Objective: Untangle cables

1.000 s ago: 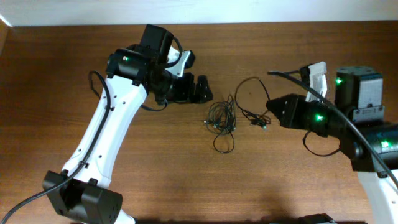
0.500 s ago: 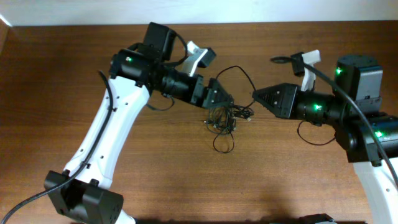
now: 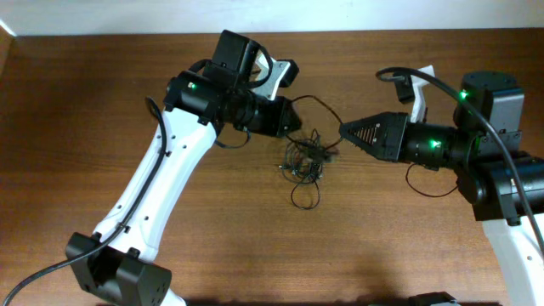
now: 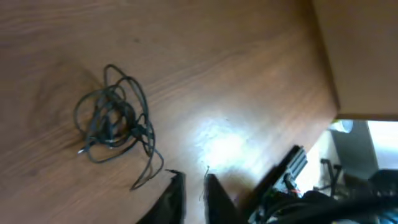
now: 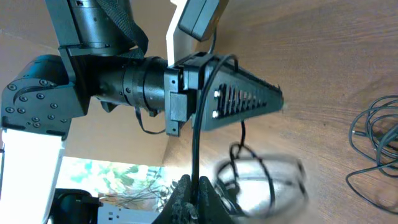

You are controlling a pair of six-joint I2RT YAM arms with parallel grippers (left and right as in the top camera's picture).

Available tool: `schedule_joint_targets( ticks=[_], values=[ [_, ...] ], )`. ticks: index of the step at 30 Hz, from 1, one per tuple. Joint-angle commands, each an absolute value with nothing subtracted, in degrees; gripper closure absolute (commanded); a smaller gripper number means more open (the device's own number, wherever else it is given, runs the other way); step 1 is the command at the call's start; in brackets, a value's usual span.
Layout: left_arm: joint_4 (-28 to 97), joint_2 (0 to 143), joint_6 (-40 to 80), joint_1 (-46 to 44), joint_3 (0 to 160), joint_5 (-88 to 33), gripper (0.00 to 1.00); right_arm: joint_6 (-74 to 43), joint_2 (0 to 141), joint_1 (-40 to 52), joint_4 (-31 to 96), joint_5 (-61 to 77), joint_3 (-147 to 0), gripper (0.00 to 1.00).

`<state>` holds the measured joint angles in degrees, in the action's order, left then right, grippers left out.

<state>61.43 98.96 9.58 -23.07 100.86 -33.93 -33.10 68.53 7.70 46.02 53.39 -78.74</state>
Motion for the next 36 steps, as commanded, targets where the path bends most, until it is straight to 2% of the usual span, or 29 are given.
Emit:
schedule_joint_targets(
  ticks=[1,6,8,11,12,14,17,20,24,26,30,36],
  values=[
    [61.34,99.42,9.87,-22.83,100.53,-29.98,1.00,-33.26,68.45,7.88,48.42,48.05,-79.07,0.96],
    [61.32,99.42,9.91,-22.83,100.53,-30.41,1.00,-31.31,69.41,7.88,52.60,39.75,-79.05,0.93],
    [61.34,99.42,11.22,-22.83,100.53,-31.88,1.00,-31.33,70.04,7.88,54.35,36.69,-79.05,0.83],
    [60.60,99.42,12.62,-22.83,100.55,-38.46,1.00,-31.33,72.14,7.88,57.21,36.49,-79.05,0.48],
    [60.34,99.42,12.64,-22.83,100.55,-38.41,1.00,-31.31,72.86,7.88,57.71,37.95,-79.05,0.43],
    [60.23,99.42,13.78,-22.83,100.55,-38.39,1.00,-30.00,74.26,7.94,57.89,42.83,-79.05,0.39],
    [59.75,99.42,22.09,-22.83,100.55,-38.41,1.00,-26.24,76.27,9.30,57.93,46.96,-79.05,0.29],
    [58.70,99.42,27.29,-22.83,100.55,-39.64,1.00,-25.91,77.36,10.98,57.80,46.44,-79.05,0.28],
    [56.16,99.42,28.56,-22.81,100.55,-47.79,1.00,-25.91,78.19,11.66,57.67,42.28,-79.05,0.27],
    [55.18,99.42,31.27,-22.65,100.55,-50.76,1.00,-25.89,78.39,11.66,57.65,41.39,-79.05,0.23],
    [54.50,99.42,36.80,-22.17,100.55,-56.16,1.00,-25.91,78.39,11.66,57.69,36.23,-79.05,0.23],
    [54.50,99.42,36.88,-22.17,100.55,-65.84,1.00,-28.91,78.39,11.62,57.34,29.04,-79.05,0.23]
  ],
)
